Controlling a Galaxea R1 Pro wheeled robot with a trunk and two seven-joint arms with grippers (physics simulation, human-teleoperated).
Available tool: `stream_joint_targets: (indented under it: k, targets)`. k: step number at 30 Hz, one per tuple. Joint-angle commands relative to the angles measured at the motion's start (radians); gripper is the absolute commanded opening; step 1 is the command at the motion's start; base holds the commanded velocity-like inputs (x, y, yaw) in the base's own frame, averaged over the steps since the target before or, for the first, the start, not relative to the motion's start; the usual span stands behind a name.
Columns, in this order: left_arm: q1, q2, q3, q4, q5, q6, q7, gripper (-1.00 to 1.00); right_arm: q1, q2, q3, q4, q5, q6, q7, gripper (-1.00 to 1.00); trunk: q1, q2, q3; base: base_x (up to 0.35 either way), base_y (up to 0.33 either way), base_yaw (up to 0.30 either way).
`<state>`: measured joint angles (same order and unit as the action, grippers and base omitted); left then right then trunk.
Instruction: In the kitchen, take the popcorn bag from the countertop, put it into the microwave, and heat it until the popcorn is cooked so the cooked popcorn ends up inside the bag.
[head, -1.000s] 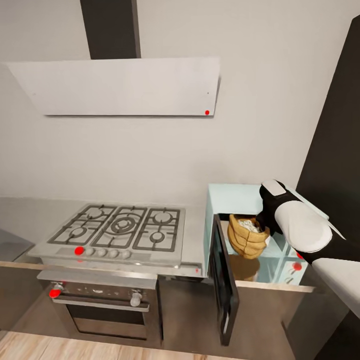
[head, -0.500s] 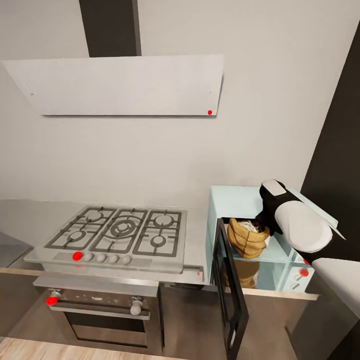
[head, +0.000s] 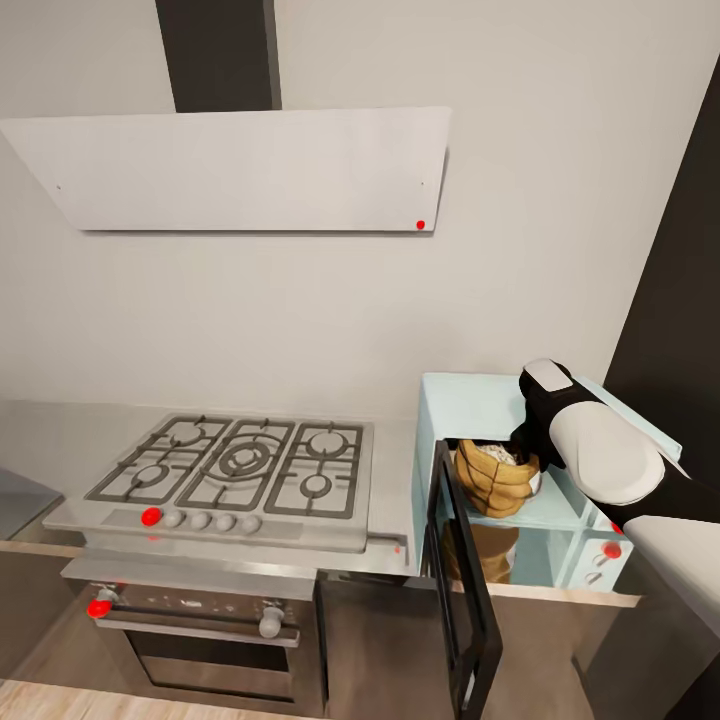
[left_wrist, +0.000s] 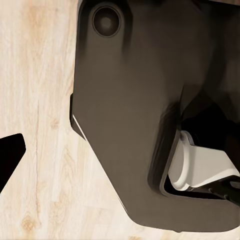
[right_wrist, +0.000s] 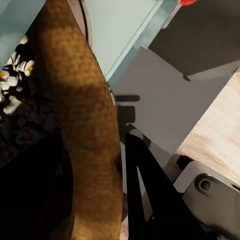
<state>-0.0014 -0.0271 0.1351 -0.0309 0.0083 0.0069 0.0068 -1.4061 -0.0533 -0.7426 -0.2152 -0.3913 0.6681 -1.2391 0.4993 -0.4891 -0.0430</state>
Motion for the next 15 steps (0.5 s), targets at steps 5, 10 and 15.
stream_joint_targets:
  k: [5,10,15]
  targets:
    - [0.000,0.000,0.006,-0.001,0.001,0.001,0.001,1.00,-0.001,0.000,0.006,-0.001,-0.011,0.009,-0.006,1.00,0.001,-0.002,-0.002,0.002,0.000,0.000]
    - [0.000,0.000,0.006,-0.001,0.001,0.000,0.000,1.00,-0.001,0.000,0.006,-0.001,-0.011,0.008,-0.006,1.00,0.001,-0.002,-0.002,0.000,0.000,0.000]
    - [0.000,0.000,0.006,-0.001,0.001,0.000,0.000,1.00,-0.001,0.000,0.006,-0.001,-0.011,0.008,-0.006,1.00,0.001,-0.002,-0.002,0.000,0.000,0.000]
